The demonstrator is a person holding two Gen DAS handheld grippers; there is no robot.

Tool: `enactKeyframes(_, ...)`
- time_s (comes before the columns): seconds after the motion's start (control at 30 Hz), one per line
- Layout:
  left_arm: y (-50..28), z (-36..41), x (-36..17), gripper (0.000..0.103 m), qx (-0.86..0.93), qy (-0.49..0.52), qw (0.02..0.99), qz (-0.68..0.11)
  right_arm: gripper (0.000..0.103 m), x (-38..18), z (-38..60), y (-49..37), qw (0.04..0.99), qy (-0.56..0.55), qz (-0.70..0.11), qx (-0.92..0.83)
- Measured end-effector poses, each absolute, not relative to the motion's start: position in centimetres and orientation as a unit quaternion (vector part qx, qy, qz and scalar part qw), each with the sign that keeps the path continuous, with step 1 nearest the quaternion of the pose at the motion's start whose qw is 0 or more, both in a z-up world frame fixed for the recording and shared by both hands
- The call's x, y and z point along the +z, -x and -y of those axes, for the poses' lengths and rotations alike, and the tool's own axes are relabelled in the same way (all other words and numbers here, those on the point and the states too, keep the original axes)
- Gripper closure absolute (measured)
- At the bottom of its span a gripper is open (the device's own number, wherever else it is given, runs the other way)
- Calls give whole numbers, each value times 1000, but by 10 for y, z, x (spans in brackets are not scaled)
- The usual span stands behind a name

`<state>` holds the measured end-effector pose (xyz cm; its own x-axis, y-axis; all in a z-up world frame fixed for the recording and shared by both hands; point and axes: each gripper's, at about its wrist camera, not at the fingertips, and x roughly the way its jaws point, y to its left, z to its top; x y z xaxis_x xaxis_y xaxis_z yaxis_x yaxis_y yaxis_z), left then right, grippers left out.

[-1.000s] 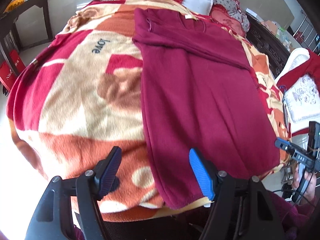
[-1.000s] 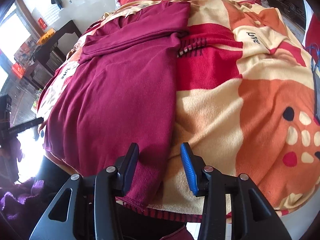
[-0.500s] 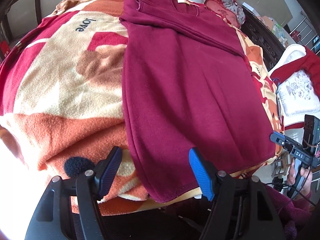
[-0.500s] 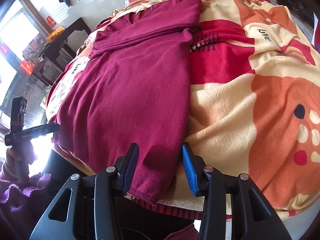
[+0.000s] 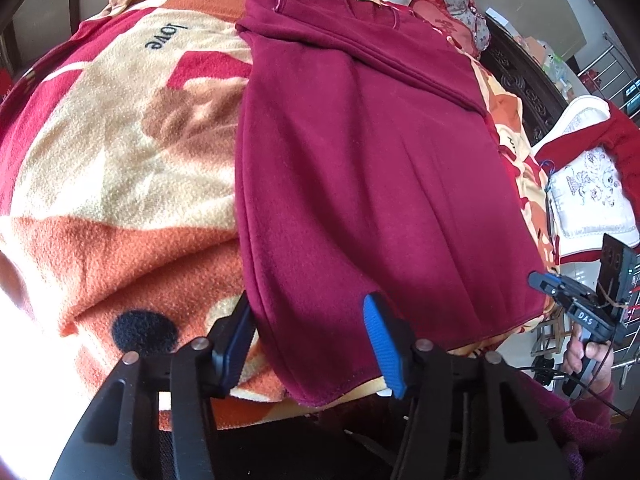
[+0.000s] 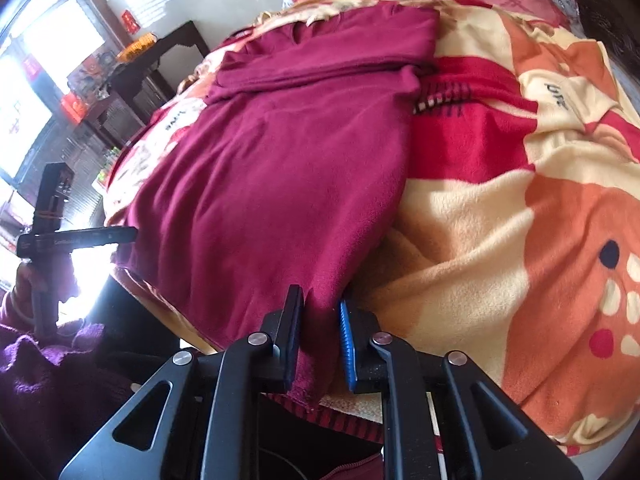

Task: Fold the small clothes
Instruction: 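Move both tools to the shirt hem to prepare a lengthwise fold, then close both tools on the dark red shirt hem and lift it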

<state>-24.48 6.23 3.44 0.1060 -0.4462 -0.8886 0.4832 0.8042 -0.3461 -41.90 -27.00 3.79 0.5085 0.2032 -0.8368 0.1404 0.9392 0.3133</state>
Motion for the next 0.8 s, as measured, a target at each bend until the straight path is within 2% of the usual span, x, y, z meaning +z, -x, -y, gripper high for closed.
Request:
enactKeyframes(0.07, 245, -62, 34, 46, -313, -15, 743, -591, 101, 31, 271, 417, 843, -182, -505, 19)
enactKeyframes(0.13, 244, -61, 31, 46, -312, -16, 742, -593, 92, 28, 273, 417, 843, -197, -499, 30)
enactKeyframes(0.27, 242, -57, 28, 47, -311, -15, 740, -596, 91, 26, 269, 415, 845, -197, -496, 36)
enactKeyframes(0.33, 244, -58, 29, 55, -313, -19, 742, -593, 94, 26, 268, 415, 847, -193, -494, 37)
enactKeyframes(0.37, 244, -58, 29, 59, -312, -23, 743, -591, 103, 26, 268, 414, 848, -193, -492, 35)
enactKeyframes(0.43, 245, -59, 31, 78, -311, -29, 746, -588, 103, 26, 271, 415, 849, -209, -485, 28)
enactKeyframes(0.5, 246, -60, 33, 90, -308, -31, 750, -584, 103, 28, 269, 415, 852, -212, -478, 27)
enactKeyframes(0.8, 244, -73, 67, 95, -336, -20, 762, -553, 103, 66, 269, 415, 877, -207, -432, 41)
